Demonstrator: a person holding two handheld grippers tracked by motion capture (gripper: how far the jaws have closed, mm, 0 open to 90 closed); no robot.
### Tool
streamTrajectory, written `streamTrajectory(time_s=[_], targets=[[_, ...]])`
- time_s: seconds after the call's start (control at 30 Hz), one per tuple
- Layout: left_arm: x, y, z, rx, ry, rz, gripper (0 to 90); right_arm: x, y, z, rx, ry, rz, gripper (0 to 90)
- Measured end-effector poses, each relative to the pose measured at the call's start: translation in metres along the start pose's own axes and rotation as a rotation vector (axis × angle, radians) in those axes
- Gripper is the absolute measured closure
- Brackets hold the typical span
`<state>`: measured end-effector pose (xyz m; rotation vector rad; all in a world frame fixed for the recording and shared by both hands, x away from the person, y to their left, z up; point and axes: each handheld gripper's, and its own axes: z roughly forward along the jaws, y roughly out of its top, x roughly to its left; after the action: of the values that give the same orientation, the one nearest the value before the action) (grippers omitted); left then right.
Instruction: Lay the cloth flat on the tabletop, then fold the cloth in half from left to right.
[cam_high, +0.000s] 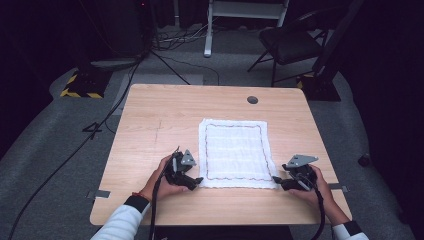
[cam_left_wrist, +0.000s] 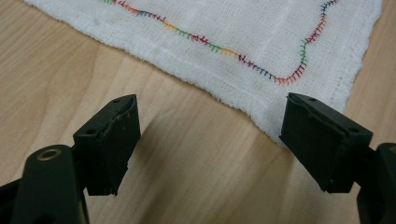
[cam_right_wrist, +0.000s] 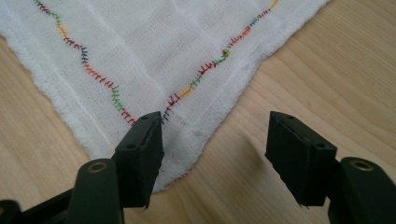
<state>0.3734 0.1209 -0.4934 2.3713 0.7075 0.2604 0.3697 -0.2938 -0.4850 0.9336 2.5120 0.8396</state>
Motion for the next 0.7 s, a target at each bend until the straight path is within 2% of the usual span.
streamTrajectory(time_s=[0.13, 0.17, 0.4, 0.5, 0.6, 0.7], targets=[[-0.007, -0.005, -0.004, 0.013, 0.004, 0.014, 19.7, 0.003, -0.002, -0.003, 0.004, 0.003, -0.011, 35.6], [-0.008, -0.008, -0.006, 0.011, -0.005, 0.007, 18.8, 0.003, -0.003, -0.003, 0.006, 0.001, -0.013, 35.5], [-0.011, -0.014, -0.012, 0.014, 0.003, 0.012, 18.8, 0.003, -0.003, -0.006, 0.011, -0.007, -0.020, 33.4], [-0.009, -0.015, -0.015, -0.005, 0.005, -0.003, 19.1, 0.004, 0.001, -0.008, -0.019, 0.004, -0.018, 33.6], [-0.004, -0.014, -0.021, -0.036, 0.024, -0.016, 19.9, 0.005, 0.005, -0.011, -0.060, 0.017, -0.008, 34.0], [0.001, -0.014, -0.025, -0.044, 0.041, -0.025, 20.2, 0.005, 0.007, -0.012, -0.083, 0.021, -0.015, 34.8]])
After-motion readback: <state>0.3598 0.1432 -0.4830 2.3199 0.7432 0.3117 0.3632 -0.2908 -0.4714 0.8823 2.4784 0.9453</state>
